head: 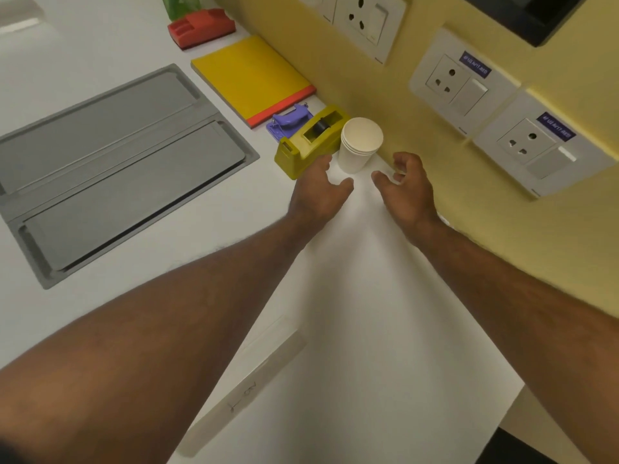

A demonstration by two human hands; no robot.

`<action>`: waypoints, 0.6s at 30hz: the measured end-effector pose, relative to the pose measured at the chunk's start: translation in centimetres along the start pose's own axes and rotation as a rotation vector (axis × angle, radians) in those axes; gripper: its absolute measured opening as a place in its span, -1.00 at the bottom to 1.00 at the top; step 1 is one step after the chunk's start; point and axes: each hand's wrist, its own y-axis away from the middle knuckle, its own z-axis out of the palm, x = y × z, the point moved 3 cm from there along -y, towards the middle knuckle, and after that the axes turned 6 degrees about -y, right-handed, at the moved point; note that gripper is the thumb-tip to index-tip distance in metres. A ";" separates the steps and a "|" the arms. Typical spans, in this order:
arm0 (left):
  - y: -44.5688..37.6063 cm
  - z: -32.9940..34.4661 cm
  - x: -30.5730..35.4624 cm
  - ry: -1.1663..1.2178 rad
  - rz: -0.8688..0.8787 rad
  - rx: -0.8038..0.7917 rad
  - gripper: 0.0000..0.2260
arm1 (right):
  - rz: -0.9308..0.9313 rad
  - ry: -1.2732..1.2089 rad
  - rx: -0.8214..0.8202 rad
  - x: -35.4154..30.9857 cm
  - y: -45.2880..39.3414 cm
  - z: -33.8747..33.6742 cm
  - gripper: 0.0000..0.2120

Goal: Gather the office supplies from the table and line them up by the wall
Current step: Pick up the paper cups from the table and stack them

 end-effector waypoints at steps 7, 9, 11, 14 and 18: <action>-2.6 1.5 1.2 0.092 0.071 0.055 -0.38 | 0.049 -0.070 -0.066 -1.0 -3.2 1.4 -0.36; -3.1 1.8 1.3 0.098 0.076 0.042 -0.35 | 0.062 -0.100 -0.081 -1.2 -3.7 1.9 -0.34; -3.3 2.0 1.3 0.096 0.107 0.030 -0.34 | 0.056 -0.103 -0.086 -1.3 -3.9 2.2 -0.35; -3.3 2.2 1.4 0.109 0.146 0.028 -0.35 | 0.032 -0.114 -0.077 -1.4 -3.8 2.5 -0.40; -2.7 1.7 1.5 0.112 0.158 0.035 -0.36 | 0.026 -0.133 -0.071 -1.5 -2.8 2.4 -0.43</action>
